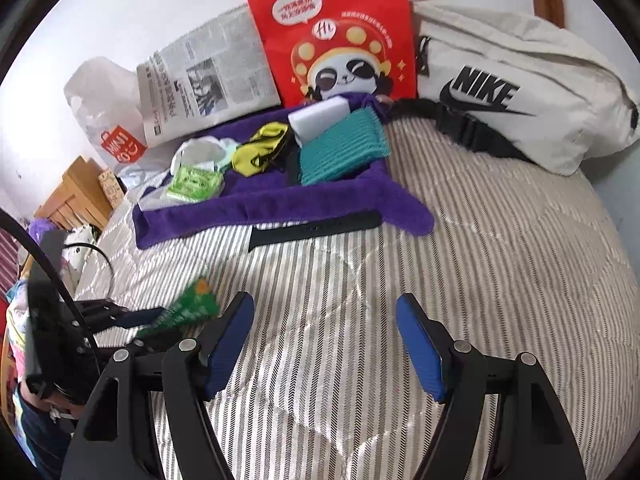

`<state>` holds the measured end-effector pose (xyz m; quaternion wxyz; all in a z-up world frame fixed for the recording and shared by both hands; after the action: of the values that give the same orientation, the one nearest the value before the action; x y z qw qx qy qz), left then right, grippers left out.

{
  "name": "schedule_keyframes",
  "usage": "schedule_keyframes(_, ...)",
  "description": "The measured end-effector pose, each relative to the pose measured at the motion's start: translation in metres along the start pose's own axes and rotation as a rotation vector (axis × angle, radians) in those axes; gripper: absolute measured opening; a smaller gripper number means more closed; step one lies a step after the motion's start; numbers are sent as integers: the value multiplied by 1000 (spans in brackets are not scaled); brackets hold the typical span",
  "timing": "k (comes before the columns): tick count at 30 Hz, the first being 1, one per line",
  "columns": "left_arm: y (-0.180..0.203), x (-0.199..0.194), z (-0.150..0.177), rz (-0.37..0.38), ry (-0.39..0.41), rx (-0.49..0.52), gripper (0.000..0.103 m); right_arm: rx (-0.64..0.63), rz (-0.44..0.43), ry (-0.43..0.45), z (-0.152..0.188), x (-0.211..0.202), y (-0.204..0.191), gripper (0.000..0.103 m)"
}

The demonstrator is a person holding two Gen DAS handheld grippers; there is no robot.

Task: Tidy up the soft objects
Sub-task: 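Grasp the green snack packet on the bedspread with the left gripper, then grasp the black watch strap lying on the bedspread with the right gripper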

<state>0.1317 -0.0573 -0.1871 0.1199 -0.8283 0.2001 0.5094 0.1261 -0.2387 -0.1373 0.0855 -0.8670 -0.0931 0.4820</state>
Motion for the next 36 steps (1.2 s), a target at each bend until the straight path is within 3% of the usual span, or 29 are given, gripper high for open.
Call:
schedule_keyframes(8, -53, -17, 18, -131, 4, -103, 28, -13, -2, -62, -2, 42, -4, 73)
schedule_keyframes(16, -80, -18, 24, -98, 18, -194, 31, 10, -11, -76, -24, 73, -23, 73)
schedule_keyframes(19, -78, -17, 23, -108, 25, -192, 32, 88, 67, -113, -33, 90, -25, 64)
schedule_keyframes(26, -77, -18, 24, -104, 29, -189, 32, 209, 152, -84, -48, 106, -25, 64)
schedule_keyframes(36, -81, -21, 29, -39, 65, -186, 34, 180, 413, -67, -56, 125, -35, 67)
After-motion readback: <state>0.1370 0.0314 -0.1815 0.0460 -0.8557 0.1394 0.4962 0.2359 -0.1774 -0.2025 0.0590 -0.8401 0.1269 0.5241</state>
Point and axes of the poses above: each gripper's, at about its wrist camera, not at the fingertips, and x roughly the way its jaws point, y to its right, z to its underside, the point moved 5 cm from there along x, roughly the way its jaws point, and after that the axes turned 2 degrees about -x, right-handed, at the moved point
